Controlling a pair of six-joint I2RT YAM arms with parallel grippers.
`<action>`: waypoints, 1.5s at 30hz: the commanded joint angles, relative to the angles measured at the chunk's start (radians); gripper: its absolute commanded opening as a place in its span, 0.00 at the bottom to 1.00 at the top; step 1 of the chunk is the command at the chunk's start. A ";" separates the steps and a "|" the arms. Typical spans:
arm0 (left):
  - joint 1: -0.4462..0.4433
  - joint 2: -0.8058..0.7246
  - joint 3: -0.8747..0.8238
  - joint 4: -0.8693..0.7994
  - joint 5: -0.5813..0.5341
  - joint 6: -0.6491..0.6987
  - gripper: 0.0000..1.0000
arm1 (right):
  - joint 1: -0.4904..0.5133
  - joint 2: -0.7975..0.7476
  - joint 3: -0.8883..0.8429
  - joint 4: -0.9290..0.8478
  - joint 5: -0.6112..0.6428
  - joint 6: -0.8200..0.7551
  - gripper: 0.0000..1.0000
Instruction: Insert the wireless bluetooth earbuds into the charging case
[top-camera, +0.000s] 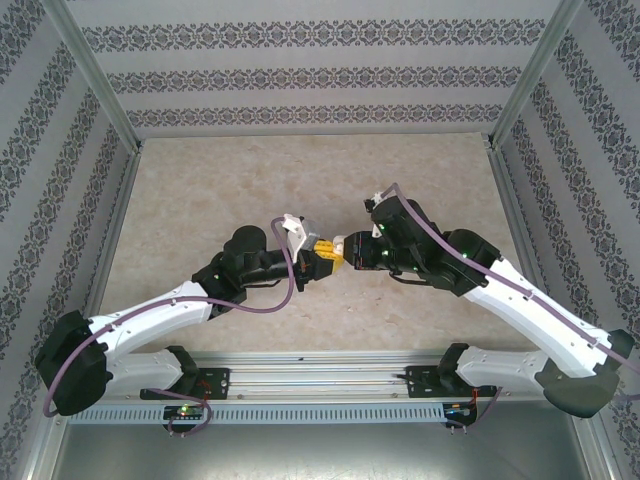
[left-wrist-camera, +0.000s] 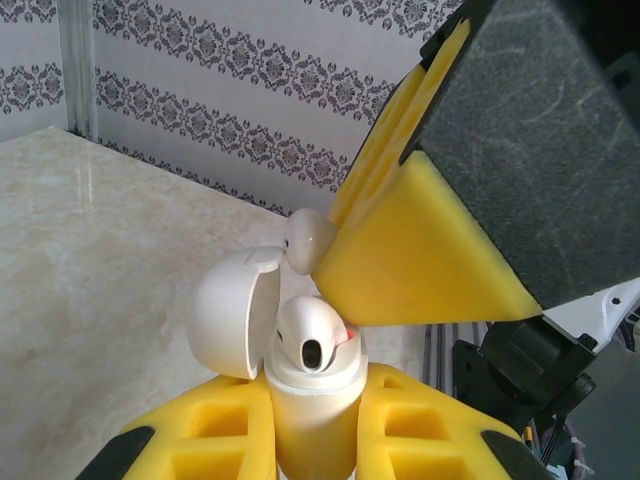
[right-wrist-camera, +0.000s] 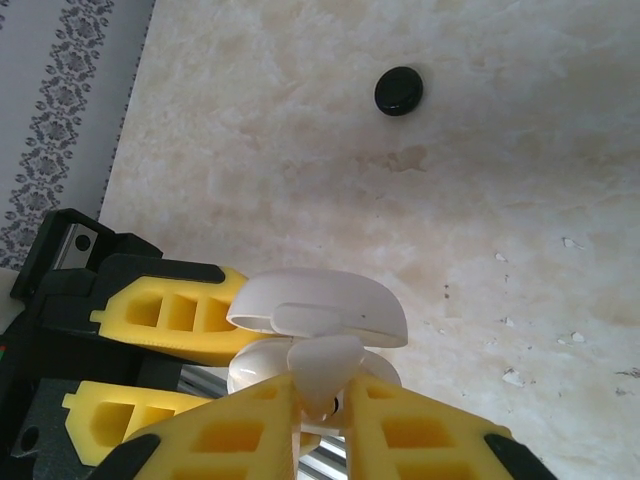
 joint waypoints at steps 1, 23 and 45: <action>0.004 -0.001 0.011 0.073 -0.004 -0.002 0.00 | 0.014 0.019 0.030 -0.050 -0.026 -0.007 0.18; 0.004 -0.039 -0.019 0.059 -0.008 0.002 0.00 | 0.013 0.051 0.103 -0.093 -0.028 -0.002 0.36; 0.004 -0.033 -0.017 0.065 -0.006 0.000 0.00 | 0.001 0.026 0.173 -0.134 -0.009 -0.004 0.42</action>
